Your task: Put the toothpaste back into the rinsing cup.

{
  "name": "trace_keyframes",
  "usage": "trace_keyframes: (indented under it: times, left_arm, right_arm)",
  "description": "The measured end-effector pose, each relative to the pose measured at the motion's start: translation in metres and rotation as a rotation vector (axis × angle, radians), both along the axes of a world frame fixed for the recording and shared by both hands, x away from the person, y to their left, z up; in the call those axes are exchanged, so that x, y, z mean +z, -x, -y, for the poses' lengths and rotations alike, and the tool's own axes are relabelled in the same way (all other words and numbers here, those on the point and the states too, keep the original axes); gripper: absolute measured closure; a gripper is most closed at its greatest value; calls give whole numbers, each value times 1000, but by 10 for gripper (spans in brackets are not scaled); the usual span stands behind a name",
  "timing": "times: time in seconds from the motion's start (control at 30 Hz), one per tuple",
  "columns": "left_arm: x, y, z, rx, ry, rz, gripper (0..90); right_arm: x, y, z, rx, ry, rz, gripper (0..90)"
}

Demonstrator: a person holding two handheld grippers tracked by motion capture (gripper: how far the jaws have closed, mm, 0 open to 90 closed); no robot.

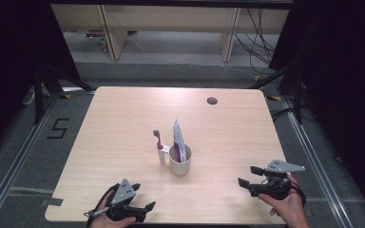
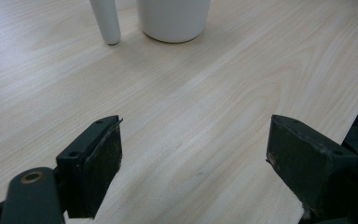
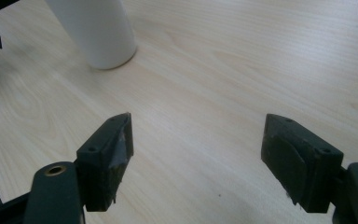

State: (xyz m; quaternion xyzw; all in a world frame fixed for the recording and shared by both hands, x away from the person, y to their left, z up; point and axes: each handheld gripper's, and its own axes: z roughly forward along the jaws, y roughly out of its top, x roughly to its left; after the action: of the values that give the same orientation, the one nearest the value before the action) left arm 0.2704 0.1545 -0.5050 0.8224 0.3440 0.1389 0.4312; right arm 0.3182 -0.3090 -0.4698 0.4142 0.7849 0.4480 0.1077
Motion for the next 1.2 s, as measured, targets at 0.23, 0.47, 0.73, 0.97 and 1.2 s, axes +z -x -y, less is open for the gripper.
trace_keyframes:
  times: [0.23,0.47,0.73,0.97,1.2]
  left_arm:
    - [-1,0,2,10,23,3,180]
    - [-1,0,2,9,15,1,180]
    - [-2,0,2,4,14,-5,180]
    - [-3,0,3,8,21,-6,179]
    - [-3,0,3,7,22,-9,179]
  right_arm:
    - [-2,9,5,-1,45,-12,244]
    - [-5,15,10,3,74,5,229]
    - [-10,22,13,-11,93,-40,214]
    - [-12,28,14,-11,125,-72,201]
    - [-16,32,18,6,166,-51,181]
